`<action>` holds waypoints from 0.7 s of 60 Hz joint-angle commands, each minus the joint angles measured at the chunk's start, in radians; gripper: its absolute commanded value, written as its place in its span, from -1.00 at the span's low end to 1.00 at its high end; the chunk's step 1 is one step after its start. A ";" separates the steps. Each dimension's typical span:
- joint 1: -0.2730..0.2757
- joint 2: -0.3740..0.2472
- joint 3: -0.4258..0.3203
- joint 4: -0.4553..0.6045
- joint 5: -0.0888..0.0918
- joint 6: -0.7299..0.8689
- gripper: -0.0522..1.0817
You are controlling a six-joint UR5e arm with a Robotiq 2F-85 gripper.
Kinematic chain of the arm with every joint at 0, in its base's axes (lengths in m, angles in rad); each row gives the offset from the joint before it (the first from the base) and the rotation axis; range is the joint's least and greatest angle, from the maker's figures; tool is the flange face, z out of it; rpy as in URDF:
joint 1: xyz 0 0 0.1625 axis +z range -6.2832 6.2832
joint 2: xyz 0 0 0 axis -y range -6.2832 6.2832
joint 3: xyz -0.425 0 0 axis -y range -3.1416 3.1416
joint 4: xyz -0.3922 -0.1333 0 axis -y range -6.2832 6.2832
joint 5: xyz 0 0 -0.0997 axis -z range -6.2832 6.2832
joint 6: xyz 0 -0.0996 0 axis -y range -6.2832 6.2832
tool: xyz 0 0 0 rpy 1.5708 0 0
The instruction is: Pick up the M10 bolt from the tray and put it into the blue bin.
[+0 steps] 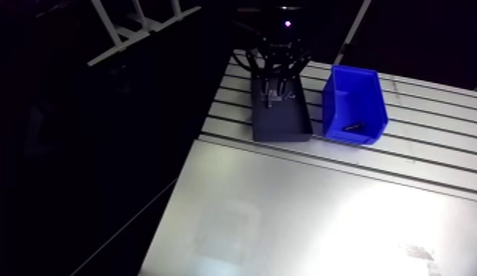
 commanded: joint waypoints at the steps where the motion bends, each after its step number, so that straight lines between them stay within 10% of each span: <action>1: -0.001 0.009 0.000 -0.009 0.000 0.002 0.19; 42: 0.000 0.035 0.001 -0.037 0.002 0.003 0.19</action>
